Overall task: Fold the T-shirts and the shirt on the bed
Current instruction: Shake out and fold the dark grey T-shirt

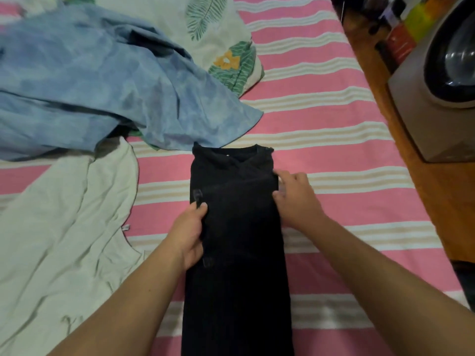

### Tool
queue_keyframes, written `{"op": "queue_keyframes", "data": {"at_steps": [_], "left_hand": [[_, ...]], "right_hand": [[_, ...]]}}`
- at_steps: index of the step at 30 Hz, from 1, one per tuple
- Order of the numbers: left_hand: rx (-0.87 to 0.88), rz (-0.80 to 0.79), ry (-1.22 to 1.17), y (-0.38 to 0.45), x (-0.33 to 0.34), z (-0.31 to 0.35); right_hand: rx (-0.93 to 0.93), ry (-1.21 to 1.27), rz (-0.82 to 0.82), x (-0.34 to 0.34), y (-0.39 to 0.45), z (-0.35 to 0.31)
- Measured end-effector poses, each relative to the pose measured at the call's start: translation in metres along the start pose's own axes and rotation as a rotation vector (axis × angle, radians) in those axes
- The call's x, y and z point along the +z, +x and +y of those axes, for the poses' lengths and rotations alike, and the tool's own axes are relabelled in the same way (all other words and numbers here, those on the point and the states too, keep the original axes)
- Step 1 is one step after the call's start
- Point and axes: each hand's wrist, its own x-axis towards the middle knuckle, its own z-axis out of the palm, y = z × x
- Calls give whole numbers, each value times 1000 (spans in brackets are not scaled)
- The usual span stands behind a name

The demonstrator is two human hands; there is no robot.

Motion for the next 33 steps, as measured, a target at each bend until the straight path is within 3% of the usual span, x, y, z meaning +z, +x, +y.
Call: {"op": "queue_keyframes", "data": {"at_steps": [4,8,12,19,21,23,24,26,30,33], "left_hand": [[44,-22,101,-5,-3,2],[157,149,222,1,-10,6],[225,216,547,10,-17,22],[113,216,650,41,-25,44],[191,291,832,44,-23,43],[386,420,1153,49,-16,51],[450,410,1197,57,-14,59],[396,273,1061,78,-10,74],[170,41,529,106,-5,88],[219,-63,490,82,-12,92]], "right_hand": [[-10,-1,-122,0,39,9],[82,193,-40,6,54,11],[118,164,41,12,57,11],[92,33,90,23,57,11],[127,62,115,19,60,9],[133,112,148,14,67,5],[140,150,145,11,72,1],[174,214,102,8,87,-12],[233,399,-3,8,110,-19],[207,661,-112,-10,87,-26]]}}
